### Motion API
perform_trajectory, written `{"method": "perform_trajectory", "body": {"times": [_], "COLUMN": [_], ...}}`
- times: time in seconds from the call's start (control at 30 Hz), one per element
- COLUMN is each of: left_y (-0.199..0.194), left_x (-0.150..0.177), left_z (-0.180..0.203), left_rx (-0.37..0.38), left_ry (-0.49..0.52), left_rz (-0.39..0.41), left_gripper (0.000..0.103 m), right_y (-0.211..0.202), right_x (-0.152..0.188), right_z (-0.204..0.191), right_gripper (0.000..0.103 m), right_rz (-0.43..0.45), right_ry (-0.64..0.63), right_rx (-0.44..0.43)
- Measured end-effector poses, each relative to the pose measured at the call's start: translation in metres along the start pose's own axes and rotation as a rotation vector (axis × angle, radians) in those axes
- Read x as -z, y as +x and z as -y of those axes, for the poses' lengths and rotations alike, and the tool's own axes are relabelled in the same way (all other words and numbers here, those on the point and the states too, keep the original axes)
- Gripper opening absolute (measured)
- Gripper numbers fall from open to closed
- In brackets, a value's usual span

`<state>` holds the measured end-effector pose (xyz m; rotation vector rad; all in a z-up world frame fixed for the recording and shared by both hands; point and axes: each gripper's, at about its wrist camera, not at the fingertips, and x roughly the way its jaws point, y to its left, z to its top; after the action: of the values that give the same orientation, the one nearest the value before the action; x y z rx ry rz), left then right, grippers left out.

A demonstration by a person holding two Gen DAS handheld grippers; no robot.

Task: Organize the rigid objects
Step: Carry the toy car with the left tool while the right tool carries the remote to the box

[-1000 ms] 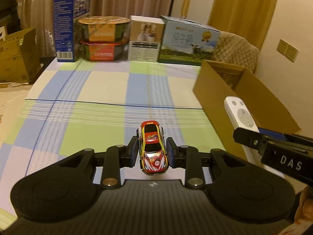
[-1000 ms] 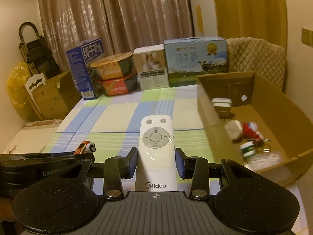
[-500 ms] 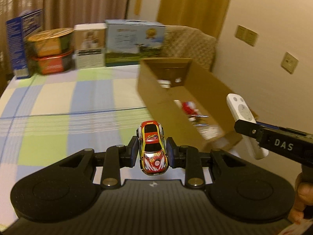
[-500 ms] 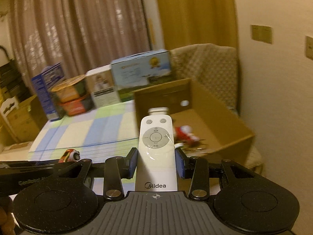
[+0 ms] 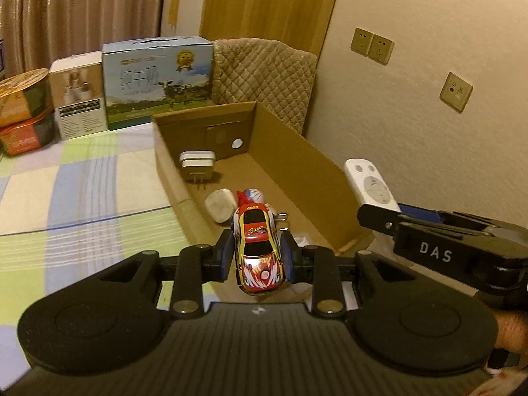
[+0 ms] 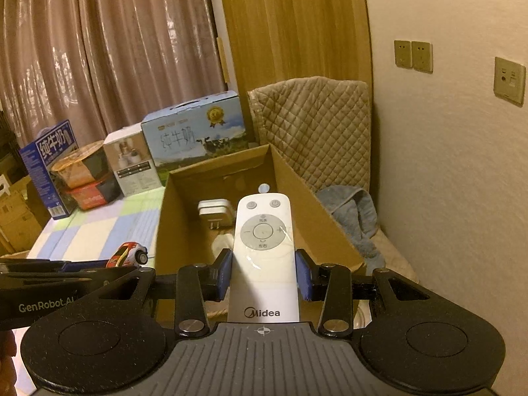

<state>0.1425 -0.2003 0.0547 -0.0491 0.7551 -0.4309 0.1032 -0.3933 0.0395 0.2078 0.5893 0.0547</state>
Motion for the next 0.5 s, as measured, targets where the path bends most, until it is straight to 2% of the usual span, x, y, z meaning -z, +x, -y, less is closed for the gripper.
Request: {"method": "perform_trajectory", "body": {"times": [0.23,0.5], "left_y": [0.028,0.056], "left_x": [-0.012,-0.033], "left_z": [0.006,-0.006], "left_rx": [0.006,0.003], "left_ry": [0.014,0.009], "left_rz": [-0.023,-0.038], "left_gripper": [0.025,0.025], "right_y": [0.023,0.050], "right_x": [-0.008,-0.017], "right_z": [0.016,0.025], "right_gripper": [0.037,0.037], "right_rz": [-0.028,-0.055], "right_ry": [-0.009,0.001], "right_rx": [-0.005,-0.006]}}
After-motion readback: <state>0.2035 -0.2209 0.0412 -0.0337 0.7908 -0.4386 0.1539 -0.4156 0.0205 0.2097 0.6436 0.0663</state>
